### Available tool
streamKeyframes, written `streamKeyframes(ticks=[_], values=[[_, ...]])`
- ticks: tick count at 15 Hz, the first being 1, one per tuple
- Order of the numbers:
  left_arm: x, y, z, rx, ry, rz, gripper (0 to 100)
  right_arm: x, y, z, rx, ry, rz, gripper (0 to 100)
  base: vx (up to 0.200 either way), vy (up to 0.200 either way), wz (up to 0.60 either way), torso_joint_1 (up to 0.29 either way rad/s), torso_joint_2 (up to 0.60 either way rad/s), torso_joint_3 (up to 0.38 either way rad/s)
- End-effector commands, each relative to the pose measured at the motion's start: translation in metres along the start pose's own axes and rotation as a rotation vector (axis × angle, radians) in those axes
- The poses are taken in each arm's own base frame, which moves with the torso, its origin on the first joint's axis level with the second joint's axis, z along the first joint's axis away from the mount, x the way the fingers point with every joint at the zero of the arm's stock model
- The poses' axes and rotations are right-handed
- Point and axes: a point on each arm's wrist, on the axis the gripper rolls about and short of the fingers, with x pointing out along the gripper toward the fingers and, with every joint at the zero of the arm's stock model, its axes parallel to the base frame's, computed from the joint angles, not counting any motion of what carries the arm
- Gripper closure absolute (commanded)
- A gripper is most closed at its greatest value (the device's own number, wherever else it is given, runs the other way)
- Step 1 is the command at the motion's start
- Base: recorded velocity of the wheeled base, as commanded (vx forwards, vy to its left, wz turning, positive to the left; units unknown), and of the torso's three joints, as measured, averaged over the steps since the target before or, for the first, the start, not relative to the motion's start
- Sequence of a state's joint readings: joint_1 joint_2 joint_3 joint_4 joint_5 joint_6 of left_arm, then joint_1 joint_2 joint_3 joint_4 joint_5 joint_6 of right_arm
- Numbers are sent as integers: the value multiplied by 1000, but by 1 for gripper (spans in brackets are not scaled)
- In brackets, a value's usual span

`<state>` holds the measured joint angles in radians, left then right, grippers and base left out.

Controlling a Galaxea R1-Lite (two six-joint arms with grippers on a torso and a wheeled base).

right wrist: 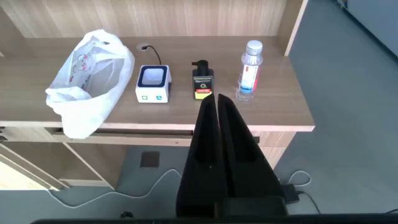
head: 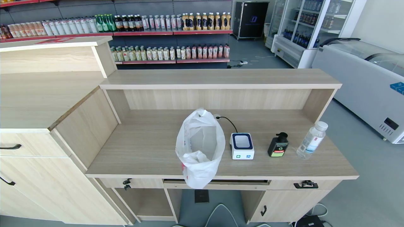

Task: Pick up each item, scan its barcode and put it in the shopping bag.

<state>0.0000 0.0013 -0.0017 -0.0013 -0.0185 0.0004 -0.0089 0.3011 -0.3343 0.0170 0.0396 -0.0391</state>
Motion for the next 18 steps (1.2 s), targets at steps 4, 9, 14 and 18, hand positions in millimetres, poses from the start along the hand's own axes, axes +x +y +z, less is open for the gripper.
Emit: streamKeyframes(ticks=[4,9,14,18], values=[[0,0,0,0,0,0,0,173,-20,38,-37,228,-15,0,0,0,0,0,0,0],[0,0,0,0,0,0,0,269,-36,-40,-94,322,150,0,0,0,0,0,0,0],[0,0,0,0,0,0,0,330,-45,-88,-266,298,340,0,0,0,0,0,0,0],[0,0,0,0,0,0,0,353,-47,-108,-338,259,460,0,0,0,0,0,0,0]])
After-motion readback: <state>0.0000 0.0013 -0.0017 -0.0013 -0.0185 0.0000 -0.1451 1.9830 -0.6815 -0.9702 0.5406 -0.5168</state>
